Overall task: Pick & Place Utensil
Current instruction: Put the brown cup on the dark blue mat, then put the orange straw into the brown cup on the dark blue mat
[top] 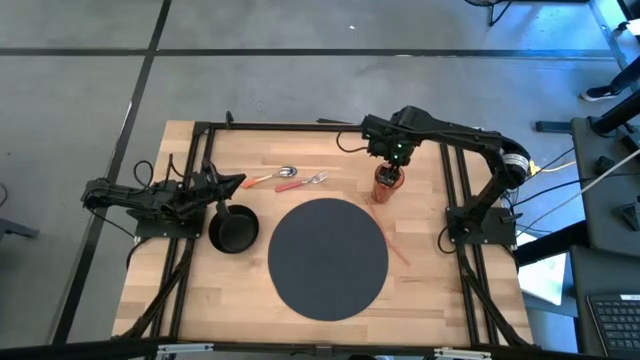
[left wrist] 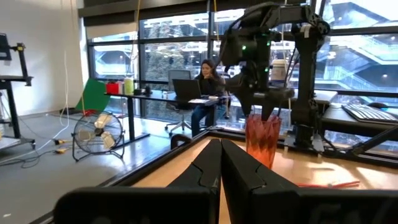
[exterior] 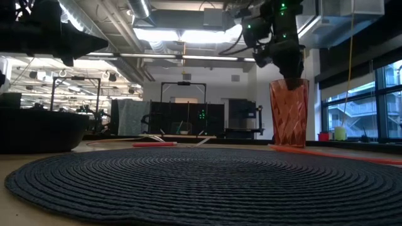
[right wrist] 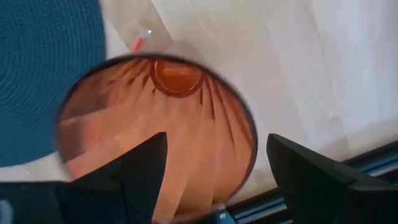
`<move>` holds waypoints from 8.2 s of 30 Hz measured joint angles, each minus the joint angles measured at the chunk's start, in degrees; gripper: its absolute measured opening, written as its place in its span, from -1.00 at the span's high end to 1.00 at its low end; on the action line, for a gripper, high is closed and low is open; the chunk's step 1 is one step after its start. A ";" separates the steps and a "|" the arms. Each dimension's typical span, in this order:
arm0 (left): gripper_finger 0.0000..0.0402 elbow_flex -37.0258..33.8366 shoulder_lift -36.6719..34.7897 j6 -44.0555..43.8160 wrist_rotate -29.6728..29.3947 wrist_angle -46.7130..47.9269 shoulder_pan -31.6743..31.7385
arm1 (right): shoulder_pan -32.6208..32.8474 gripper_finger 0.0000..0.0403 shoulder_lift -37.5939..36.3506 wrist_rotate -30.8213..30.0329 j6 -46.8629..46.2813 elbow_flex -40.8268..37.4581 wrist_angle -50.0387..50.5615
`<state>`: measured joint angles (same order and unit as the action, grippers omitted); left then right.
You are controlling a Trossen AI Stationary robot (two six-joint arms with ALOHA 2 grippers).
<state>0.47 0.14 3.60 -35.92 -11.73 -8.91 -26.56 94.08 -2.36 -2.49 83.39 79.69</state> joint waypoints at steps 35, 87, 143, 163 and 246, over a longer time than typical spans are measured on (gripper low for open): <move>0.98 0.01 0.01 0.13 -0.44 -0.04 0.02 | -2.72 0.95 -0.30 0.44 4.45 0.62 -2.82; 0.98 0.01 0.02 -2.84 -0.50 -0.06 0.00 | 21.19 0.94 -2.95 5.47 -10.98 2.29 -4.24; 0.98 0.01 0.00 -2.83 -2.63 1.26 0.01 | 21.96 0.20 -4.46 3.53 -12.67 14.90 10.55; 0.98 0.00 0.02 -2.82 -4.11 1.92 0.01 | 36.70 0.20 -27.00 0.17 -44.51 -20.06 -2.98; 0.98 0.01 0.02 -3.02 -4.07 2.54 0.02 | 49.83 0.99 -11.67 -3.37 -58.00 -31.82 -11.75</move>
<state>0.48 0.16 0.58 -39.99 -9.19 -8.89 23.27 82.41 -5.73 -60.49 51.57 67.95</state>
